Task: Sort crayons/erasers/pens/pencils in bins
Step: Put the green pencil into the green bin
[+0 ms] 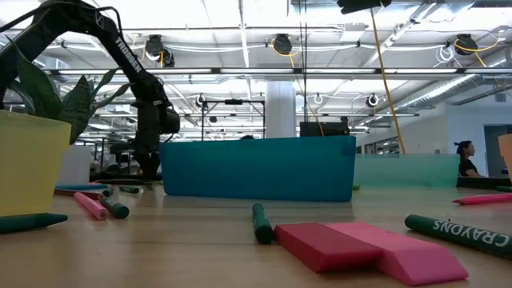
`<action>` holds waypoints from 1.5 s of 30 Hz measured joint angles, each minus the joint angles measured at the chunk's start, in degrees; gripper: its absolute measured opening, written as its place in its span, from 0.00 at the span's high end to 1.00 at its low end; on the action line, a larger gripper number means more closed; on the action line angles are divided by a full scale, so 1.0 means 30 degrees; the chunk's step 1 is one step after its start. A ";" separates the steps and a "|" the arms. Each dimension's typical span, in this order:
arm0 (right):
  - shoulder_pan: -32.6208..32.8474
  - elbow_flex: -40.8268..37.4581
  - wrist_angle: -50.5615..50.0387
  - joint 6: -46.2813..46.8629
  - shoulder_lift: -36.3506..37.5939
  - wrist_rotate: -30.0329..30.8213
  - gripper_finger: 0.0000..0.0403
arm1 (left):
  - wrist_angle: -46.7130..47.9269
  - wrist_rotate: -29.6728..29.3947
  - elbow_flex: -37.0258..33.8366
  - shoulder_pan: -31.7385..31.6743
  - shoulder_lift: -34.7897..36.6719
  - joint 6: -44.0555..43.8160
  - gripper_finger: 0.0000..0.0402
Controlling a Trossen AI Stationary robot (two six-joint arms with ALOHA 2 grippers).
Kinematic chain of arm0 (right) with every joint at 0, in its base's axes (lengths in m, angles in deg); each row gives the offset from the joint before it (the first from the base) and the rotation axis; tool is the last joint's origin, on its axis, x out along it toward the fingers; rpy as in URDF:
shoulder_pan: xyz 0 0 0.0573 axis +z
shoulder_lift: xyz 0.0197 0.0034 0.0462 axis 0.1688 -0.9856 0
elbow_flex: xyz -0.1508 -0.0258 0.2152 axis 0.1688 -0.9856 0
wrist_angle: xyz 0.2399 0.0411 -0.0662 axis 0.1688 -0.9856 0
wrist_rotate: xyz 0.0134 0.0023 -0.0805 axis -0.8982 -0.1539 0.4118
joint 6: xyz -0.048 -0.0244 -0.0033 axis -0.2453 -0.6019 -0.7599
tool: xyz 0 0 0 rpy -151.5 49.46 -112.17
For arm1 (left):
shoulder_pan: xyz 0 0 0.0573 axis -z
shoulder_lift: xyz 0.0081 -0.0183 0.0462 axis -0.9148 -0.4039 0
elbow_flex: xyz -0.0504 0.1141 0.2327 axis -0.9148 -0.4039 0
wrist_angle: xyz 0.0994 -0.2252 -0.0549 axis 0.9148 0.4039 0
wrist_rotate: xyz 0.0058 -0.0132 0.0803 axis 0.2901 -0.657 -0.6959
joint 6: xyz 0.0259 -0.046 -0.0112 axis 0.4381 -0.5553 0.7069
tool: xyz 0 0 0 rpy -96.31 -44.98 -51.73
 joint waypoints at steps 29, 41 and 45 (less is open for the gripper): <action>0.1518 0.0000 -0.2883 0.2700 0.0513 -0.0014 0.49 | 0.2103 -0.3059 -0.0349 0.2618 0.5129 0.1300 0.97; 0.1865 0.0000 -0.2835 0.3446 0.0505 0.0015 0.49 | -0.1570 -0.0453 -0.2496 0.2664 0.3309 0.0231 0.76; 0.1865 0.0000 -0.2713 0.3417 0.0444 0.0015 0.49 | -0.1329 -0.1109 -0.1609 0.2468 0.2922 0.0544 0.76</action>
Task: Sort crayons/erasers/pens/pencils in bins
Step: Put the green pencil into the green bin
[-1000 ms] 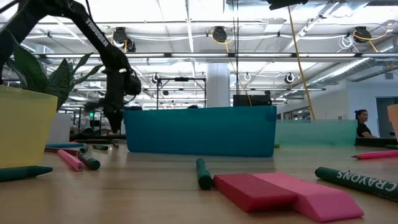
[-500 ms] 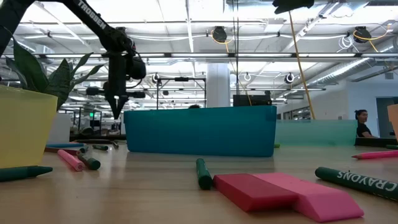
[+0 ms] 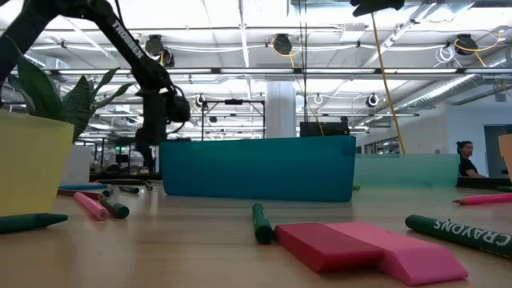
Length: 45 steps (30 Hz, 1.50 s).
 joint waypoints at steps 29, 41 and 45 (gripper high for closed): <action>0.0596 0.0000 -0.0988 0.1126 -0.0325 -0.0081 0.49 | 0.0297 0.1653 -0.0016 -0.1090 -0.1086 -0.0066 0.76; 0.0860 0.0000 -0.1138 0.0627 -0.0317 -0.0073 0.49 | 0.0765 0.5079 -0.0023 -0.2835 -0.1509 -0.0373 0.76; 0.0860 0.0000 -0.0208 -0.0329 -0.0317 -0.0063 0.49 | 0.0933 0.5034 0.0013 -0.2830 -0.1593 -0.0764 0.76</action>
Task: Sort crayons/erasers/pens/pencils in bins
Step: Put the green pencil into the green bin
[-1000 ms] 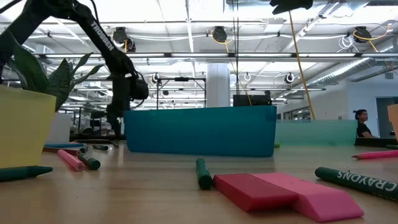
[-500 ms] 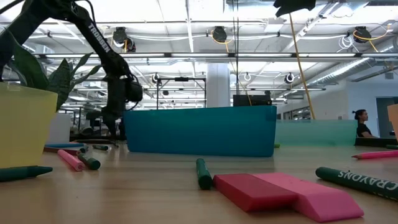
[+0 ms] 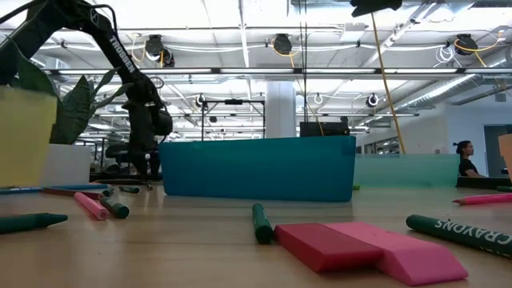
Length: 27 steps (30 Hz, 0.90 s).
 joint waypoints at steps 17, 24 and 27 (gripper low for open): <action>-0.0969 0.0000 0.1867 -0.2843 -0.0095 0.0049 0.49 | -0.0020 -0.1731 0.0032 0.0892 0.0042 -0.0950 0.97; -0.0969 0.0000 0.1669 -0.3344 -0.0093 0.0041 0.49 | -0.0041 -0.2290 0.0023 0.1232 0.0121 -0.0939 0.97; -0.0968 0.0000 0.1544 -0.3725 -0.0044 0.0041 0.49 | -0.0053 -0.2742 -0.0017 0.1574 0.0435 -0.1055 0.98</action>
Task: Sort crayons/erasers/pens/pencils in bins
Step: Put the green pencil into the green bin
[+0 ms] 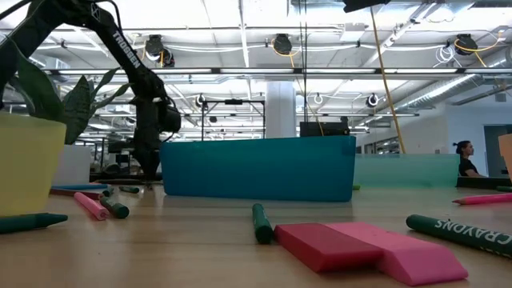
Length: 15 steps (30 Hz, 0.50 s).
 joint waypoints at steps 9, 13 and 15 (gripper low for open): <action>0.0003 0.0000 -0.0015 -0.1256 0.0059 0.0000 0.49 | -0.0348 0.0003 -0.0063 0.1715 0.0811 -0.0986 0.99; 0.0007 0.0000 -0.0340 -0.1644 0.0249 0.0000 0.49 | -0.0421 0.0003 -0.0053 0.3025 0.1077 -0.1544 1.00; 0.0007 0.0000 -0.0547 -0.1690 0.0367 0.0000 0.49 | -0.0446 0.0003 -0.0030 0.3832 0.1158 -0.2041 0.99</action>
